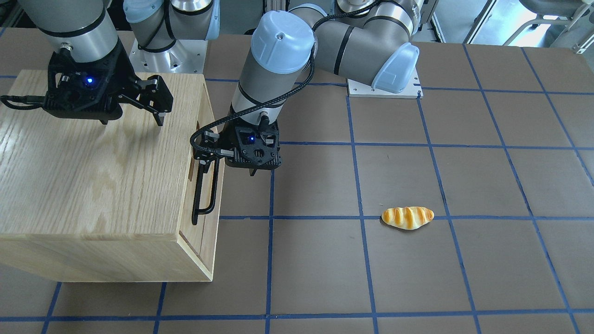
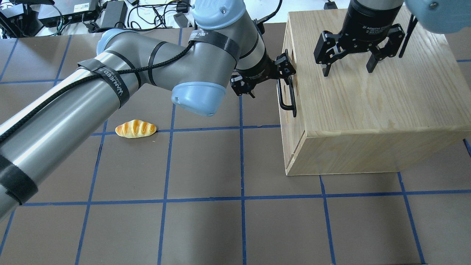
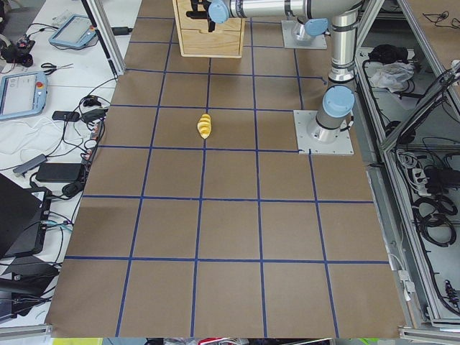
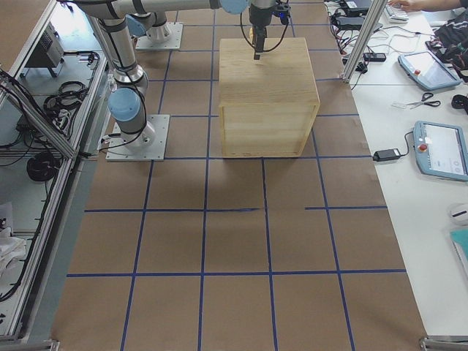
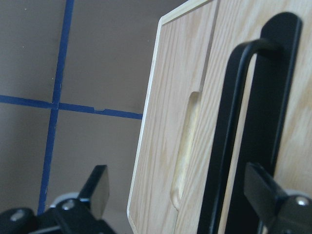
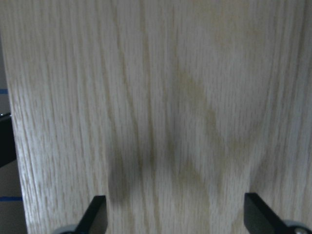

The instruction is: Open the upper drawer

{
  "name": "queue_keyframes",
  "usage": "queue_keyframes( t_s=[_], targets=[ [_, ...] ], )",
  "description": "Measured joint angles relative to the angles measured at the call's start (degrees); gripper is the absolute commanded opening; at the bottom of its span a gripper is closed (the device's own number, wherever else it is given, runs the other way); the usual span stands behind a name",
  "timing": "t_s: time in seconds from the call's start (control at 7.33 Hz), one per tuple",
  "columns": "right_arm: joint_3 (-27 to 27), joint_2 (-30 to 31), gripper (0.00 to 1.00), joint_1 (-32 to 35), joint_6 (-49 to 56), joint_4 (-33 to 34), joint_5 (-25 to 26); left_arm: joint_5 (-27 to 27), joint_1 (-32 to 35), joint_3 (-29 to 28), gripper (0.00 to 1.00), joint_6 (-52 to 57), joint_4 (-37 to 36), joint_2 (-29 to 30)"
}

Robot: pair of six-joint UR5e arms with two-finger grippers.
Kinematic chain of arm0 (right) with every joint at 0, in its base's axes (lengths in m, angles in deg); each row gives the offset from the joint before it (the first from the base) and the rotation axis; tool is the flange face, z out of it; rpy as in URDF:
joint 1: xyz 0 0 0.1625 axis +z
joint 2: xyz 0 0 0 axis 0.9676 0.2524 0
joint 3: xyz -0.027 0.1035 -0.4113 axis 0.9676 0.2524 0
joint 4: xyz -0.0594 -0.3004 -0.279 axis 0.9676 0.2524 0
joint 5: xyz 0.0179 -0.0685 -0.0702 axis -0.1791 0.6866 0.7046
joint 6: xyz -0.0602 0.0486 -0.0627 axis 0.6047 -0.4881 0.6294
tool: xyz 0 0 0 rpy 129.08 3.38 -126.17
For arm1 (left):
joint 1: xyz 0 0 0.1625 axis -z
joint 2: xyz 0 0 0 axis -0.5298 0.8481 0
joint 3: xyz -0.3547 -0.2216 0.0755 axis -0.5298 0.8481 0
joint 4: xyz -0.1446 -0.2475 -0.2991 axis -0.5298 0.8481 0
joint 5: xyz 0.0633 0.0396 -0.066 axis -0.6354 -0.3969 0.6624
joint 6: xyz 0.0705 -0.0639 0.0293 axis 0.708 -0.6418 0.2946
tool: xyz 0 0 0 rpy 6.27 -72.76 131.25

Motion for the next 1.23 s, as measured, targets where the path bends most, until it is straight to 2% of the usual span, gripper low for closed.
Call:
queue_keyframes(
  t_s=[0.55, 1.23],
  targets=[
    [0.01, 0.00, 1.00, 0.00, -0.06, 0.00, 0.00, -0.92, -0.39, 0.42, 1.00, 6.62, 0.19, -0.55],
    [-0.04, 0.00, 1.00, -0.01, -0.08, 0.00, 0.00, -1.20, -0.95, 0.50, 1.00, 9.22, 0.24, 0.06]
  ],
)
